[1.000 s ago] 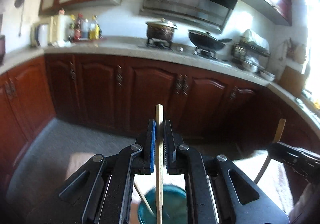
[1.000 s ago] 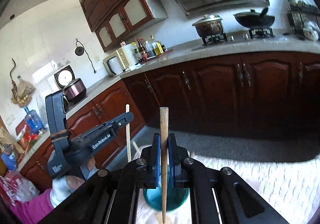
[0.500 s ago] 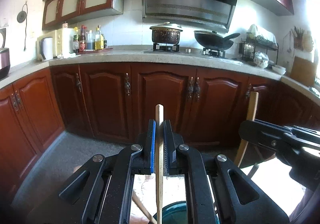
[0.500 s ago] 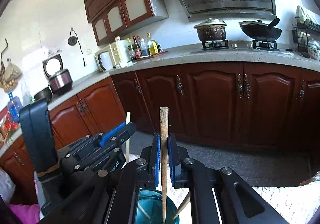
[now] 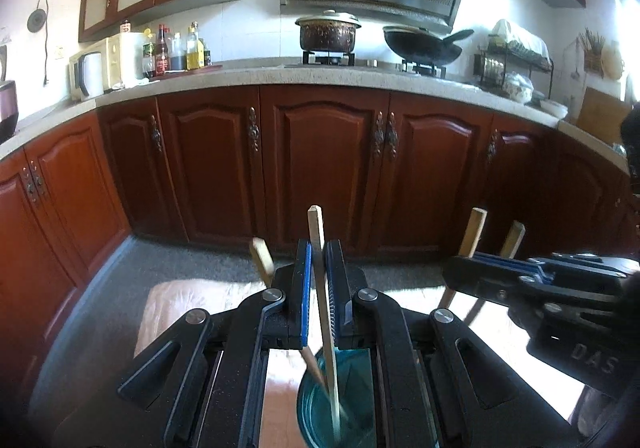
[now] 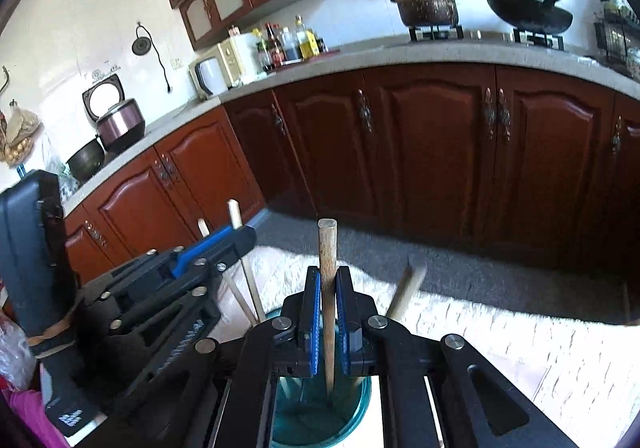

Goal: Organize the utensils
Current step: 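Raise both held chopsticks and carry them above the teal cup, then lower the chopsticks into the cup and open both grippers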

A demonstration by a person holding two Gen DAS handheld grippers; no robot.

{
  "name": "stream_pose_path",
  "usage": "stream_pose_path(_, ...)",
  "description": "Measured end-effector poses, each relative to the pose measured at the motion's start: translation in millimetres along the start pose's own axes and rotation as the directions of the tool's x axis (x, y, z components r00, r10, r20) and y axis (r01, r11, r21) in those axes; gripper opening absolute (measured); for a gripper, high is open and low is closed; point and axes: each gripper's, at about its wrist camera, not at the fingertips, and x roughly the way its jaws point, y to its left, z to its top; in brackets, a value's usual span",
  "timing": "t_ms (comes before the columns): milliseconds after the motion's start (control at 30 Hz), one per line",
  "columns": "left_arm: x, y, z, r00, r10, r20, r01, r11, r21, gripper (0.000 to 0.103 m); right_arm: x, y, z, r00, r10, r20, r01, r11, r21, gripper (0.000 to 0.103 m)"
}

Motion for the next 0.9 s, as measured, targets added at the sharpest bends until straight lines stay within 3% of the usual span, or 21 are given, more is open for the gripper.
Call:
stream_pose_path(400, -2.1, -2.4, -9.1, 0.998, -0.014, -0.066, 0.014, 1.000, -0.005, 0.008, -5.1, -15.3, -6.8, 0.999, 0.041, -0.020, -0.039, 0.996, 0.085, 0.009)
stream_pose_path(700, -10.7, -3.1, -11.5, 0.997, -0.030, -0.078, 0.028, 0.999, -0.024, 0.031, -8.0, -16.2, -7.3, 0.999, 0.039, -0.025, -0.036, 0.995, 0.094, 0.024)
stream_pose_path(900, -21.8, -2.2, -12.4, 0.996, -0.042, -0.078, 0.039, 0.998, -0.044, 0.038, -14.9, -15.8, -10.0, 0.999, 0.029, -0.022, -0.026, 0.994, 0.106, 0.030)
